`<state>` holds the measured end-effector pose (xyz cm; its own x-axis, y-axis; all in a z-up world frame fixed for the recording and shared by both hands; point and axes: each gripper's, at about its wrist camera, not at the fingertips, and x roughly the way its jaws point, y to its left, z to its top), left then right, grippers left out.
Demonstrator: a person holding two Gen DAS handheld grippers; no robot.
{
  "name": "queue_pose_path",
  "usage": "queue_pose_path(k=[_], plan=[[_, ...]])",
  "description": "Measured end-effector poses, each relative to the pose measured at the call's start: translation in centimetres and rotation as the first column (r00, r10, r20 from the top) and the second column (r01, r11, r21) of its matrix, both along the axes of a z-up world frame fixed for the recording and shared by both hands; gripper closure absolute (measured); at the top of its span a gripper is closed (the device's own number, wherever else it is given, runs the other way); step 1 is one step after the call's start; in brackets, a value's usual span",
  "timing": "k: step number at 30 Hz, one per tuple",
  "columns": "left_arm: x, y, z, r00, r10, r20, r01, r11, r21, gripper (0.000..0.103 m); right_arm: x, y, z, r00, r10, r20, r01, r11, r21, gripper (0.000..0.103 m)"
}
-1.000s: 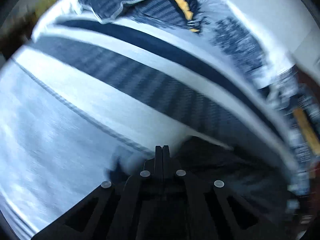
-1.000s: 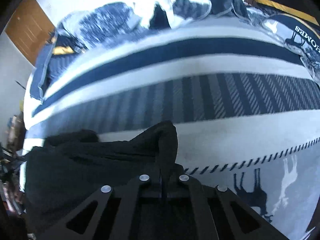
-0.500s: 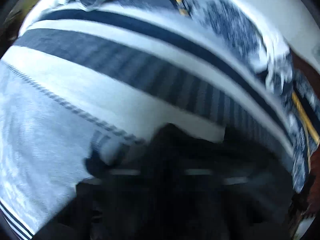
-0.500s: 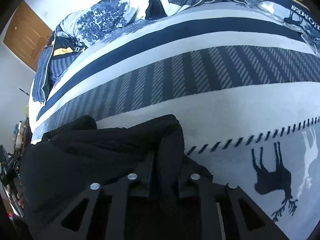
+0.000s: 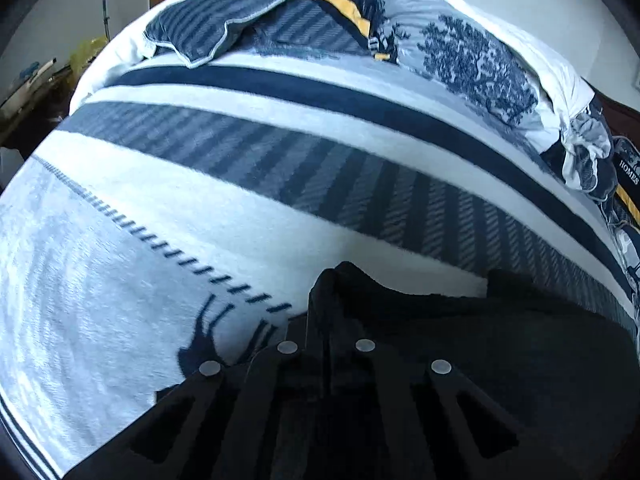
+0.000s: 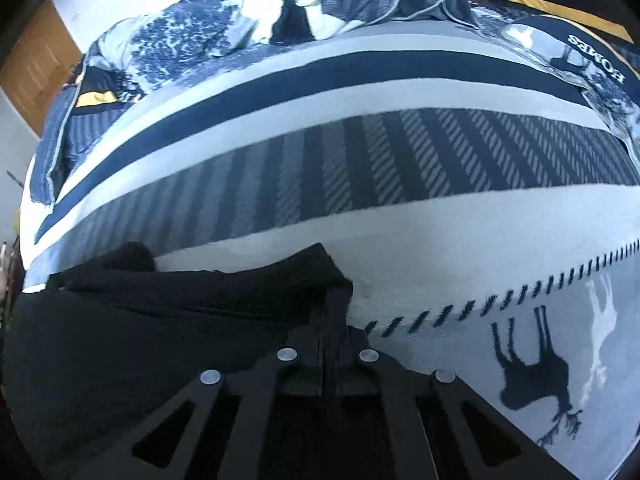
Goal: Fold large clothes
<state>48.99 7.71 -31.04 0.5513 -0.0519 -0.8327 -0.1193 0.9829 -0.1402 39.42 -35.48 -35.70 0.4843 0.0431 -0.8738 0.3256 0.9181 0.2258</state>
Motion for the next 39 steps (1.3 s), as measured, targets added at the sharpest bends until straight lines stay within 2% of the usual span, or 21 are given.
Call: queue_pose_path(k=[3, 6, 8, 10, 12, 13, 15, 16, 17, 18, 19, 20, 23, 25, 27, 28, 31, 32, 36, 39], plan=[[-0.4, 0.3, -0.7, 1.000, 0.004, 0.013, -0.004, 1.000, -0.003, 0.100, -0.4, -0.1, -0.6, 0.999, -0.023, 0.027, 0.023, 1.000, 0.008, 0.101], [-0.8, 1.1, -1.6, 0.999, 0.037, 0.019, -0.036, 0.998, -0.047, 0.098, -0.8, 0.4, -0.8, 0.999, -0.020, 0.041, 0.022, 0.999, -0.027, 0.100], [-0.9, 1.1, -1.6, 0.999, 0.045, 0.019, -0.044, 0.998, -0.050, 0.096, -0.9, 0.5, -1.1, 0.999, -0.028, 0.045, 0.029, 0.999, -0.030, 0.100], [-1.0, 1.2, -1.4, 0.999, 0.034, -0.012, -0.034, 0.998, -0.049, 0.093, -0.9, 0.7, -1.1, 0.999, -0.032, 0.042, 0.033, 0.999, -0.026, 0.100], [-1.7, 1.6, -0.3, 0.998, 0.040, -0.041, -0.042, 0.999, -0.029, 0.081, -0.9, 0.7, -1.0, 0.999, -0.015, 0.044, 0.016, 0.999, -0.034, 0.100], [-2.9, 2.3, 1.0, 0.998, 0.056, -0.040, -0.057, 0.998, -0.013, 0.071, -1.0, 0.6, -0.8, 0.999, -0.009, 0.035, 0.010, 1.000, -0.028, 0.100], [-5.7, 3.5, 3.5, 0.996, 0.080, 0.025, -0.080, 0.997, 0.004, 0.047, -2.5, -0.2, 0.7, 0.998, -0.055, -0.005, 0.055, 0.998, -0.022, 0.095], [-8.1, 4.1, 5.3, 0.992, 0.095, 0.082, -0.098, 0.995, 0.032, 0.041, -3.9, -0.4, 1.8, 0.997, -0.079, 0.007, 0.079, 0.997, -0.021, 0.094], [-10.0, 4.5, 6.5, 0.987, 0.103, 0.125, -0.111, 0.992, 0.054, 0.031, -6.0, -0.6, 3.6, 0.994, -0.100, 0.047, 0.101, 0.995, -0.023, 0.088], [-12.7, 4.8, 8.0, 0.977, 0.111, 0.182, -0.127, 0.989, 0.081, 0.022, -8.3, -0.5, 5.3, 0.988, -0.126, 0.084, 0.128, 0.991, -0.025, 0.067], [-14.9, 4.9, 8.8, 0.971, 0.117, 0.208, -0.139, 0.986, 0.095, 0.019, -10.2, -0.3, 6.5, 0.982, -0.148, 0.115, 0.150, 0.989, -0.014, 0.047], [-16.8, 4.9, 9.3, 0.971, 0.113, 0.213, -0.136, 0.986, 0.100, 0.019, -12.9, 0.1, 8.1, 0.973, -0.171, 0.155, 0.171, 0.985, 0.014, 0.012], [-23.8, 5.2, 10.3, 0.977, 0.051, 0.206, -0.074, 0.992, 0.103, 0.018, -19.9, 3.1, 11.7, 0.954, -0.152, 0.258, 0.141, 0.988, 0.060, 0.012], [-28.5, 5.1, 10.7, 0.974, 0.025, 0.225, -0.054, 0.991, 0.121, 0.018, -23.4, 5.7, 12.9, 0.959, -0.110, 0.261, 0.097, 0.993, 0.063, 0.012], [-33.8, 4.2, 10.4, 0.969, 0.011, 0.248, -0.043, 0.991, 0.123, 0.009, -27.0, 8.2, 13.8, 0.960, -0.068, 0.272, 0.045, 0.995, 0.089, 0.012], [-35.0, 4.1, 9.9, 0.971, 0.013, 0.238, -0.041, 0.993, 0.114, 0.007, -28.2, 9.0, 14.0, 0.962, -0.049, 0.269, 0.025, 0.995, 0.093, 0.012], [-37.5, 2.5, 7.9, 0.995, -0.039, 0.093, 0.033, 0.997, 0.072, 0.007, -31.7, 11.4, 14.7, 0.970, 0.031, 0.241, -0.047, 0.997, 0.061, 0.012], [-38.7, 2.1, 8.1, 0.994, -0.055, 0.092, 0.048, 0.996, 0.075, 0.007, -32.8, 12.0, 15.1, 0.971, 0.039, 0.237, -0.050, 0.998, 0.042, 0.012], [-42.7, 1.2, 13.0, 0.971, -0.070, 0.230, 0.044, 0.992, 0.118, 0.007, -36.1, 13.7, 17.2, 0.965, 0.070, 0.255, -0.073, 0.997, 0.002, 0.012], [-44.0, 0.3, 16.2, 0.961, -0.078, 0.265, 0.032, 0.984, 0.174, 0.007, -38.0, 14.7, 20.1, 0.952, 0.104, 0.289, -0.092, 0.994, -0.053, 0.012]])
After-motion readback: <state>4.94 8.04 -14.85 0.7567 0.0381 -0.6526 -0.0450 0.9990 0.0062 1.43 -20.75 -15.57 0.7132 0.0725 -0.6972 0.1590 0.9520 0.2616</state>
